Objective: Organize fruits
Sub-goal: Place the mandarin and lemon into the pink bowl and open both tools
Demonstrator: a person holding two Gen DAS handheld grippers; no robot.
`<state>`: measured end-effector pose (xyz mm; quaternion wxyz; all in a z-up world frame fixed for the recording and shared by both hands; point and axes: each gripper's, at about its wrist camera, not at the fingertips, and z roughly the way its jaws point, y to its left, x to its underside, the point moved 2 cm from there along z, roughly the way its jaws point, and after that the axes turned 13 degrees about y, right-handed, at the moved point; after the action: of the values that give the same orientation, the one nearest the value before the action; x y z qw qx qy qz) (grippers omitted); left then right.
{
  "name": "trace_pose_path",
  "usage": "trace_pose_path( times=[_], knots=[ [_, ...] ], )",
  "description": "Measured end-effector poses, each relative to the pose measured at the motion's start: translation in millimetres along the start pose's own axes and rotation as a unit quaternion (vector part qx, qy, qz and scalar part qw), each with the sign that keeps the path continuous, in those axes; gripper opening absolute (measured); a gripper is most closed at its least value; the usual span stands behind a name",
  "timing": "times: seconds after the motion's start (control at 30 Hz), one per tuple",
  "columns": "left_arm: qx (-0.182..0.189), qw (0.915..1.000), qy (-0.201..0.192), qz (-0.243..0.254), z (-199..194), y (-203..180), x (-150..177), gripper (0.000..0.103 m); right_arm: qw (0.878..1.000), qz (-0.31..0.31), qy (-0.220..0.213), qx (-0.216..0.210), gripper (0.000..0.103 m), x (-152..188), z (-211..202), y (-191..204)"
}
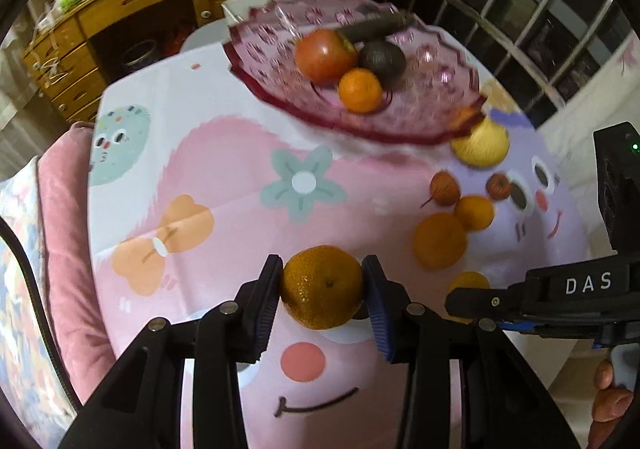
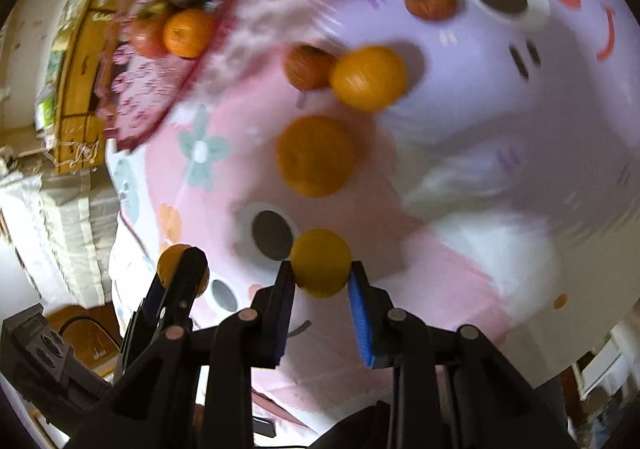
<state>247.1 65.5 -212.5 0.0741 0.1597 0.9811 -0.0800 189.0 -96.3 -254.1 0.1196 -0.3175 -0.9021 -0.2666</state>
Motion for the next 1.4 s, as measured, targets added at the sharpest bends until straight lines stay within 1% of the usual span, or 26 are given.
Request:
trace_pose_path(
  times=[0.13,0.2,0.33,0.4,0.47,0.53,0.6,0.67,0.83,0.9,0.97,1.03,1.1,1.17,1.2,1.23,1.27,1.4],
  knots=[
    [-0.015,0.9992,0.008,-0.036,-20,-6,-6,0.039,0.999,-0.051,-0.011,0.002,0.027,-3,-29,15],
    [-0.021,0.9983,0.005,-0.054,-29,-6,-9,0.039,0.997,-0.08,-0.022,0.0,0.027,-6,-45,23],
    [-0.023,0.9947,-0.003,-0.1,-42,-6,-19,0.039,0.988,-0.145,-0.054,0.019,0.027,-16,-74,39],
    [-0.021,0.9928,-0.01,-0.118,-47,-8,-24,0.039,0.98,-0.181,-0.073,0.025,0.027,-22,-88,45],
    [-0.022,0.9903,-0.023,-0.135,-50,-11,-32,0.039,0.972,-0.213,-0.089,0.032,0.027,-28,-98,49],
    [-0.02,0.986,-0.045,-0.159,-50,-13,-40,0.039,0.962,-0.251,-0.1,0.032,0.027,-36,-108,52],
    [-0.013,0.9805,-0.068,-0.184,-46,-16,-51,0.039,0.95,-0.29,-0.115,0.03,0.027,-47,-111,58],
    [-0.008,0.9761,-0.083,-0.201,-37,-20,-62,0.039,0.941,-0.313,-0.126,0.032,0.027,-58,-117,58],
    [0.005,0.9679,-0.101,-0.23,-12,-30,-78,0.04,0.913,-0.376,-0.149,0.042,0.027,-86,-116,57],
    [-0.006,0.9652,-0.099,-0.242,-5,-33,-81,0.04,0.901,-0.402,-0.156,0.044,0.027,-96,-113,55],
    [-0.009,0.9623,-0.104,-0.251,3,-35,-80,0.04,0.896,-0.413,-0.157,0.039,0.028,-103,-112,57],
    [-0.008,0.9609,-0.097,-0.259,9,-34,-80,0.04,0.892,-0.423,-0.159,0.027,0.029,-110,-110,56],
    [-0.011,0.9586,-0.102,-0.266,10,-34,-82,0.04,0.887,-0.43,-0.165,0.021,0.029,-114,-109,55],
    [-0.017,0.9568,-0.108,-0.27,8,-35,-84,0.047,0.885,-0.433,-0.167,0.016,0.031,-118,-109,52],
    [-0.02,0.9563,-0.11,-0.27,6,-36,-85,0.056,0.885,-0.434,-0.166,0.011,0.033,-119,-109,51],
    [-0.024,0.9558,-0.114,-0.27,4,-37,-84,0.059,0.885,-0.434,-0.168,0.012,0.037,-120,-110,49],
    [-0.026,0.9556,-0.118,-0.269,1,-38,-84,0.06,0.884,-0.434,-0.172,0.018,0.041,-120,-110,47],
    [-0.026,0.9552,-0.113,-0.272,-7,-43,-79,0.061,0.879,-0.442,-0.175,0.007,0.041,-118,-117,43]
  ],
)
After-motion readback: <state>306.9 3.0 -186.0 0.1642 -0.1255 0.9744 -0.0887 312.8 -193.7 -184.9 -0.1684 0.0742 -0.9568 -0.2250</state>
